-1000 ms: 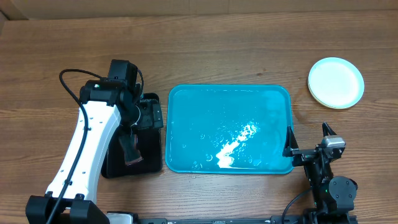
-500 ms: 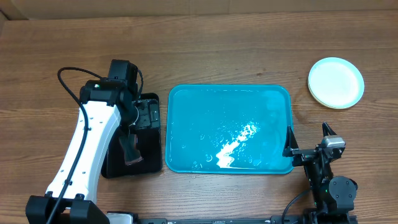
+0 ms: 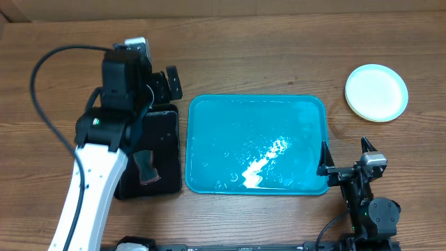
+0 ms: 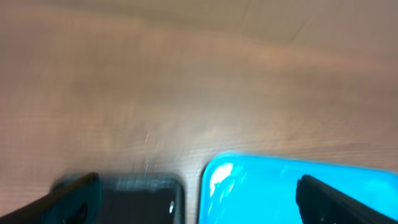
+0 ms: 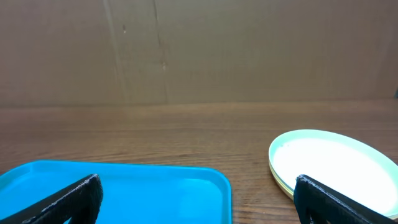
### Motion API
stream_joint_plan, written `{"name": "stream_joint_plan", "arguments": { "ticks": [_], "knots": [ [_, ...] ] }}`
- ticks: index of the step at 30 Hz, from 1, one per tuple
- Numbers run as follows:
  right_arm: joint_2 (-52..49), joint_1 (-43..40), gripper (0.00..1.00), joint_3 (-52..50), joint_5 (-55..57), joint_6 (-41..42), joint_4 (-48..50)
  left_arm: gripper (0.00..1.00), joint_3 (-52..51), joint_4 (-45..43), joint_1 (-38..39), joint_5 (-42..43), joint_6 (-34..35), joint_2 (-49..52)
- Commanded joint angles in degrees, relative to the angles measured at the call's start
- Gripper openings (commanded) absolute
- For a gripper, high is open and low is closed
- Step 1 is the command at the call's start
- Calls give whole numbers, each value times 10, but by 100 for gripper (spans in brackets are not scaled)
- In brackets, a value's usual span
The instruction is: Clean dirty plates on tray and stack at the side
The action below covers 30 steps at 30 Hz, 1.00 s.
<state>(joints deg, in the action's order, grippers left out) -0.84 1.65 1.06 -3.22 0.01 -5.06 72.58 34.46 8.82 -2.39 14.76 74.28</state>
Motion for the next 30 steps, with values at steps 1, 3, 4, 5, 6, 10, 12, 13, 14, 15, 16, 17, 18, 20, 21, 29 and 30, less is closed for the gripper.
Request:
{"name": "stream_joint_plan", "arguments": {
  "ticks": [1,3,4,5,6,10,12,13,14,15,16,17,18,20,21,29,30],
  "knots": [
    [7,2,100,-6,-3,-1,4,100,-1,-33,6,-5,-42,-47],
    [7,2,100,-6,-3,-1,4,100,-8,-63,6,-6,-46,-68],
    [7,2,100,-6,-3,-1,4,100,-12,-76,6,-6,-45,-78],
    [7,2,100,-6,-3,-1,4,100,-20,-93,5,-6,-45,-91],
    [7,2,100,-6,-3,-1,4,100,-29,-108,5,-6,-45,-103],
    [7,2,100,-6,-3,-1,4,100,-91,-186,5,-8,-59,-169],
    [7,2,100,-6,-3,-1,4,100,-123,-222,4,-8,-61,-196],
    [7,2,100,-6,-3,-1,4,100,-144,-245,2,-8,-60,-215],
    [7,2,100,-6,-3,-1,4,100,-165,-266,-1,-8,-60,-232],
    [7,2,100,-6,-3,-1,4,100,-189,-290,-4,-7,-60,-253],
    [7,2,100,-6,-3,-1,4,100,-212,-313,-7,-5,-60,-271],
    [7,2,100,-6,-3,-1,4,100,-237,-337,-9,-5,-59,-292],
    [7,2,100,-6,-3,-1,4,100,-262,-358,-12,-3,-57,-315],
    [7,2,100,-6,-3,-1,4,100,-306,-391,-20,5,-58,-356],
    [7,2,100,-6,-3,-1,4,99,-329,-406,-25,9,-58,-378],
    [7,2,100,-6,-3,-1,4,100,-448,-451,-54,12,-58,-516],
    [7,2,99,-6,-3,-1,4,100,-460,-451,-56,12,-58,-532]
  ]
}}
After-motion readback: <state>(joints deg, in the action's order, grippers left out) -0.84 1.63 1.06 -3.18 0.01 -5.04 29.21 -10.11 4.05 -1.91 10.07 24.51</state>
